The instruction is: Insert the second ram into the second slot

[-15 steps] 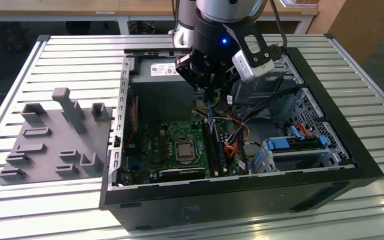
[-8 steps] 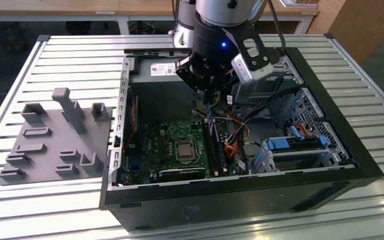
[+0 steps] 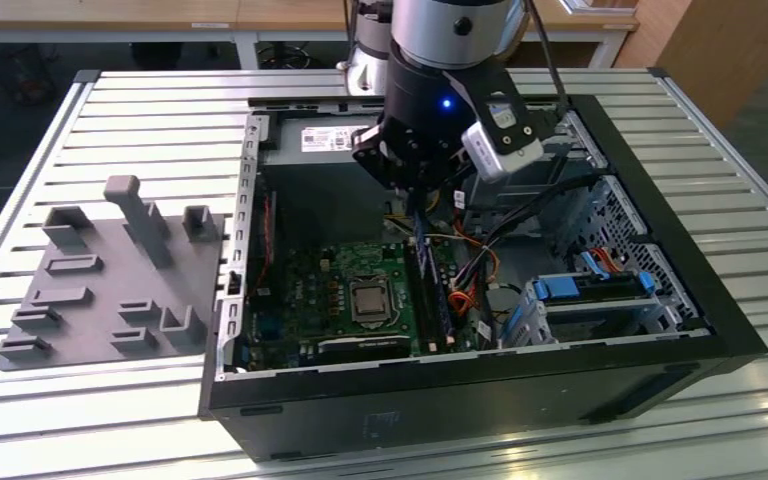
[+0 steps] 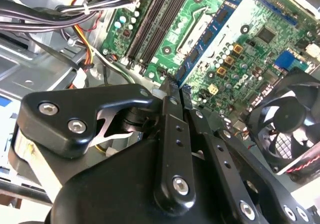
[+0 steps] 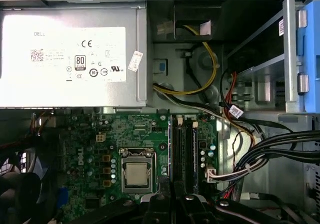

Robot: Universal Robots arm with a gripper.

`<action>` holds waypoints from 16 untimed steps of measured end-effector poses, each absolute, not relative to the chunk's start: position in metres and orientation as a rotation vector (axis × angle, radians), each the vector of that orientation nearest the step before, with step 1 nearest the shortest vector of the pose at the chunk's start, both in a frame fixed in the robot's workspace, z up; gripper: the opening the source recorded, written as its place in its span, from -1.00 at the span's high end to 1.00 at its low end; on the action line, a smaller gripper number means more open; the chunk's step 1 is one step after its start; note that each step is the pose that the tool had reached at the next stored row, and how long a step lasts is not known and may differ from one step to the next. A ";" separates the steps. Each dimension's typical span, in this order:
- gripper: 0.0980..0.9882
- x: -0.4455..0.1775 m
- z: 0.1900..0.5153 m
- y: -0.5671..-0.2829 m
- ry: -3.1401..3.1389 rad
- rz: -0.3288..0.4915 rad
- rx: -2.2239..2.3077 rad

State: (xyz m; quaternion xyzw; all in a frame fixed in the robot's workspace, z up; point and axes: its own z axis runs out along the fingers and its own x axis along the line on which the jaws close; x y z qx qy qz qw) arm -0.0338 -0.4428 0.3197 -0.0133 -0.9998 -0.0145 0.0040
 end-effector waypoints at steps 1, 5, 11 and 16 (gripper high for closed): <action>0.91 -0.034 0.319 -0.443 -3.133 -0.046 -0.040; 0.91 -0.032 0.317 -0.444 -3.133 -0.045 -0.040; 0.91 -0.032 0.308 -0.447 -3.133 -0.044 -0.040; 0.91 -0.032 0.300 -0.457 -3.133 -0.045 -0.040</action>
